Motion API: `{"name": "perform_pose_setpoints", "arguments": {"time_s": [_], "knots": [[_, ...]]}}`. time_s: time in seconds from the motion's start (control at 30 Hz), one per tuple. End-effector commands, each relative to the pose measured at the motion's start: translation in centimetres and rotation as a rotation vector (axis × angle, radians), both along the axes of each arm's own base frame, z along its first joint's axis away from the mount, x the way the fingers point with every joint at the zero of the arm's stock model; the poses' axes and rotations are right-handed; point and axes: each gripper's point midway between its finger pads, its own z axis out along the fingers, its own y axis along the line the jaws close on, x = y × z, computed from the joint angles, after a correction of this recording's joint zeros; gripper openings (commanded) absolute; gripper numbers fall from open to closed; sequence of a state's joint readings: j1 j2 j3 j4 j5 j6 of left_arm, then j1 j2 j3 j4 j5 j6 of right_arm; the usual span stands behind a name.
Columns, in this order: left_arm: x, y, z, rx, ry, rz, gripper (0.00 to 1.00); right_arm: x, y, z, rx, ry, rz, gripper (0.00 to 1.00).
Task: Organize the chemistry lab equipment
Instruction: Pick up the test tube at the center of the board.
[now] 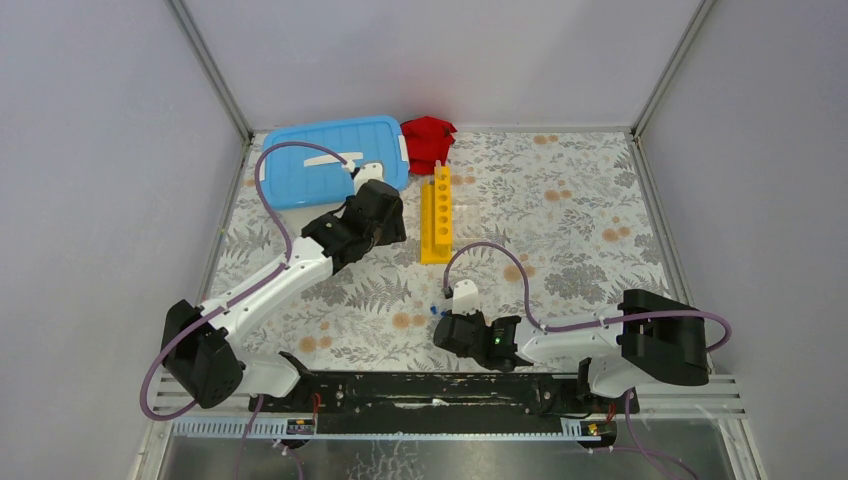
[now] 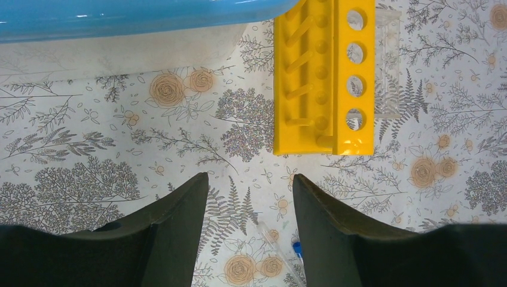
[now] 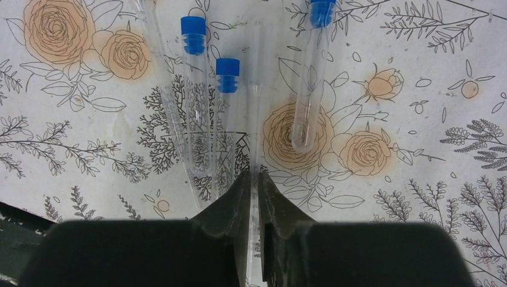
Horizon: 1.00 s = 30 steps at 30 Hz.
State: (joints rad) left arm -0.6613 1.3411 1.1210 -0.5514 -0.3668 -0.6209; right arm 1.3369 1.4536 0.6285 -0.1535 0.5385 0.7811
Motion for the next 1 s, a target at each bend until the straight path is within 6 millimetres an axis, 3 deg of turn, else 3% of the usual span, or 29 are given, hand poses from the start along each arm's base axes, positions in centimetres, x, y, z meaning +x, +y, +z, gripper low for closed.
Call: {"name": "perform_pose_setpoints", "arguments": {"time_s": [0.0, 0.2, 0.53, 0.77, 0.97], "knots": [[0.6, -0.4, 1.6, -0.049, -0.062, 0.014, 0.62, -1.0, -0.5, -0.7, -0.008, 0.037, 0.013, 0.12], [0.6, -0.6, 2.4, -0.057, -0.062, 0.009, 0.62, -0.6, -0.8, 0.3, -0.006, 0.005, 0.016, 0.06], [0.4, -2.6, 4.6, -0.083, -0.022, -0.089, 0.62, -0.1, 0.1, 4.1, 0.055, -0.076, 0.073, 0.05], [-0.9, -4.6, 6.4, -0.115, 0.051, -0.226, 0.62, 0.2, 0.6, 7.7, 0.130, -0.164, 0.121, 0.04], [-3.5, -6.5, 6.4, -0.193, 0.173, -0.354, 0.62, 0.4, 1.0, 11.0, 0.213, -0.234, 0.171, 0.03]]}}
